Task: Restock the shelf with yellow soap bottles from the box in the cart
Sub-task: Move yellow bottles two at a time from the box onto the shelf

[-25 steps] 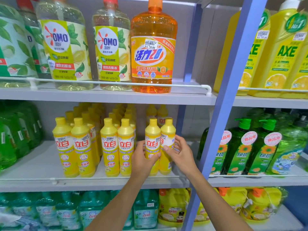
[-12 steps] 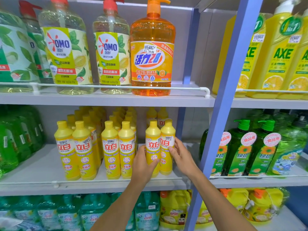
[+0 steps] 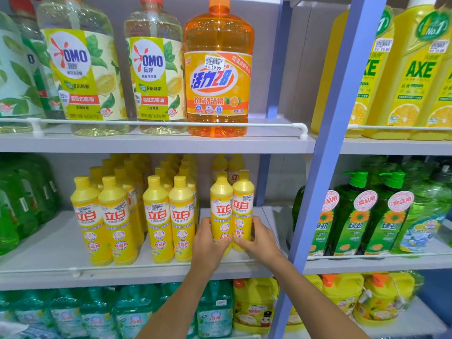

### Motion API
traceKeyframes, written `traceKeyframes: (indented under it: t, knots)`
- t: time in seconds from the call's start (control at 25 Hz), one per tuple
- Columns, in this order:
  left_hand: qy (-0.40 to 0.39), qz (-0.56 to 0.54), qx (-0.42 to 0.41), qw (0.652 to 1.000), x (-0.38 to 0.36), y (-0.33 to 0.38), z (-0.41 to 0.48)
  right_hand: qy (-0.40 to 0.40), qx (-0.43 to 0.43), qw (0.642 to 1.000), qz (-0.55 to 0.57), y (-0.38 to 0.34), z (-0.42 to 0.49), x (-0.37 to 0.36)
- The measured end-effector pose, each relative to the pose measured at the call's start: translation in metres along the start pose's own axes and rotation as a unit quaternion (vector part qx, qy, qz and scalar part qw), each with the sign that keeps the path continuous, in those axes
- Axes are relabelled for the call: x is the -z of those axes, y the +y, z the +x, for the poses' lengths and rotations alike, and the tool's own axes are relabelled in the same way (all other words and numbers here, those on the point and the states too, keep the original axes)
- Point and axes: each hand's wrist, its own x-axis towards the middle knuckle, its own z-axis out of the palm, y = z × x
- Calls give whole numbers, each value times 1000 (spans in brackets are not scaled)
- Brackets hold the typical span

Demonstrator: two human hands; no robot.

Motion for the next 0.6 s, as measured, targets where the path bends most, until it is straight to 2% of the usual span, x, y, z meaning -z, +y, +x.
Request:
traceKeyframes:
  t: [0.16,0.32,0.6]
  knots:
    - [10,-6,12,1000,-6,3,6,8,-36,999,26,3,6,-5]
    - [12,-15,27,999,-13,1,16,25,-83,996,-14,4,15,-10]
    - [36,-41,80,995,-36,-20,61,81,-81,993,-16,19,56,-23]
